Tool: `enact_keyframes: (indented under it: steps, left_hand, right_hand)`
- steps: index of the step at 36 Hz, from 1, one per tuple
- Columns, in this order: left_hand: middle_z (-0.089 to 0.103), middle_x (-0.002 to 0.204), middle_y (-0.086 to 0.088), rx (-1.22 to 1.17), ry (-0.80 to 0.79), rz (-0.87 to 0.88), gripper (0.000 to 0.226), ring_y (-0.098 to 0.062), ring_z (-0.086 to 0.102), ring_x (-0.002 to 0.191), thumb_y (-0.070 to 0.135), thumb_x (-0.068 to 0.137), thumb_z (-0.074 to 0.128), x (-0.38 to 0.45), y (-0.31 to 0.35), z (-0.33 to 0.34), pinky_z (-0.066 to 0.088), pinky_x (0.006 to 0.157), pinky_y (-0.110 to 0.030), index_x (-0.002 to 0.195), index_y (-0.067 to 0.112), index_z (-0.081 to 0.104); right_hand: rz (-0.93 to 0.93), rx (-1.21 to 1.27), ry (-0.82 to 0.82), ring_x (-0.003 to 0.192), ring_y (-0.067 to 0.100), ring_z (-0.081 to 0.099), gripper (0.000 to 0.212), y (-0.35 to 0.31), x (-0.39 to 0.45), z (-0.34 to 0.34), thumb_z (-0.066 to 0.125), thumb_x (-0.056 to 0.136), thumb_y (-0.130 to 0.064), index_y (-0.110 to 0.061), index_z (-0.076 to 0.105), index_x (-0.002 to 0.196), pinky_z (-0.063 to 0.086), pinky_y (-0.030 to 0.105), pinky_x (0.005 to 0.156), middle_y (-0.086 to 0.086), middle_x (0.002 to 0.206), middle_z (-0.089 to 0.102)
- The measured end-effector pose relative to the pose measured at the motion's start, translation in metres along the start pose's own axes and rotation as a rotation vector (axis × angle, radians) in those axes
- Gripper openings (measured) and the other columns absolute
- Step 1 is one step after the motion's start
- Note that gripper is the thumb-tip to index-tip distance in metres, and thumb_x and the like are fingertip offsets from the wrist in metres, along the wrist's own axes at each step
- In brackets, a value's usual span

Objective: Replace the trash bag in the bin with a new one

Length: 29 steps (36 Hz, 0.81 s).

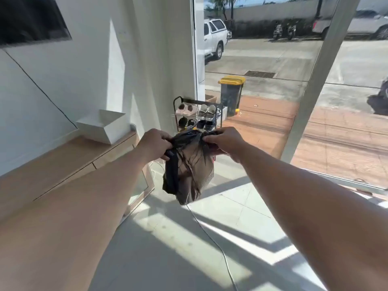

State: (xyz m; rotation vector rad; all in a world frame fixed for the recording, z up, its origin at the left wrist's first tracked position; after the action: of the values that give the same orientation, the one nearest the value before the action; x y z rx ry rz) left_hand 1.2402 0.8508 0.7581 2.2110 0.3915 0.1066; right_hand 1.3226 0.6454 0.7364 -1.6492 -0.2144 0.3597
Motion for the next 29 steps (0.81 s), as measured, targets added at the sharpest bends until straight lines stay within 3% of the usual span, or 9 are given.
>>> enact_keyframes:
  steps: [4,9,14,18,22,26,29]
  left_hand:
    - [0.068,0.079,-0.014,0.023,-0.048,0.011,0.017,-0.025,0.068,0.057,-0.003,0.086,0.062,0.061,0.020,0.030,0.061,0.052,-0.026,0.095,0.007,0.073]
    - [0.065,0.082,-0.015,-0.002,-0.100,0.052,0.016,-0.026,0.067,0.063,-0.004,0.087,0.062,0.156,0.057,0.069,0.060,0.051,-0.025,0.095,0.004,0.073]
    - [0.066,0.083,-0.013,0.026,-0.204,0.059,0.015,-0.029,0.069,0.069,-0.001,0.089,0.061,0.231,0.078,0.110,0.063,0.065,-0.036,0.091,0.008,0.072]
    - [0.067,0.070,-0.008,0.078,-0.244,0.081,0.016,-0.021,0.068,0.052,0.002,0.090,0.060,0.303,0.092,0.150,0.053,0.043,-0.023,0.085,0.012,0.072]
    - [0.074,0.083,-0.016,0.070,-0.297,0.102,0.014,-0.023,0.072,0.054,0.006,0.090,0.061,0.375,0.101,0.191,0.061,0.066,-0.046,0.094,0.010,0.074]
    - [0.071,0.088,-0.018,0.047,-0.371,0.102,0.013,-0.026,0.070,0.057,0.004,0.090,0.061,0.443,0.118,0.236,0.057,0.045,-0.024,0.096,0.004,0.072]
    - [0.070,0.085,-0.018,0.045,-0.440,0.102,0.012,-0.033,0.071,0.066,0.000,0.090,0.060,0.491,0.133,0.270,0.062,0.060,-0.033,0.086,0.002,0.070]
  right_hand:
    - [0.042,0.010,0.049,0.064,0.028,0.072,0.023,0.003,0.049,-0.038,0.078,0.076,0.000,0.004,0.069,0.096,0.062,0.044,0.064,0.021,0.086,0.072]
    - [0.063,0.000,0.116,0.058,0.026,0.070,0.019,-0.001,0.127,-0.092,0.076,0.078,0.000,0.004,0.069,0.095,0.061,0.037,0.056,0.020,0.083,0.070]
    - [0.096,0.011,0.169,0.059,0.026,0.069,0.023,0.008,0.188,-0.137,0.077,0.078,0.000,0.007,0.068,0.098,0.062,0.041,0.060,0.018,0.078,0.069]
    - [0.135,0.009,0.226,0.067,0.034,0.070,0.025,0.024,0.239,-0.174,0.076,0.079,0.000,0.009,0.067,0.100,0.062,0.044,0.061,0.021,0.082,0.069]
    - [0.153,0.002,0.278,0.065,0.033,0.070,0.023,0.037,0.287,-0.211,0.074,0.081,0.001,0.009,0.066,0.100,0.062,0.043,0.059,0.021,0.082,0.069]
    - [0.214,-0.016,0.354,0.057,0.027,0.071,0.020,0.049,0.337,-0.252,0.074,0.080,0.001,0.006,0.068,0.098,0.060,0.036,0.052,0.021,0.082,0.070]
    - [0.244,-0.029,0.417,0.052,0.024,0.066,0.020,0.056,0.371,-0.283,0.073,0.081,0.001,0.005,0.067,0.100,0.058,0.031,0.045,0.018,0.078,0.067]
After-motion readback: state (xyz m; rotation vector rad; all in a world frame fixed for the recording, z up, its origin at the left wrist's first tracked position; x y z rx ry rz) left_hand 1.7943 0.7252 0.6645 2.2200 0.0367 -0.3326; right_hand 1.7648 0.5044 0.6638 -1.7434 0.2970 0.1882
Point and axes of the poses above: each hand's wrist, its own x-axis towards the middle knuckle, its own z-axis out of the palm, y = z × x, the point moved 3 cm from there along x, towards the middle knuckle
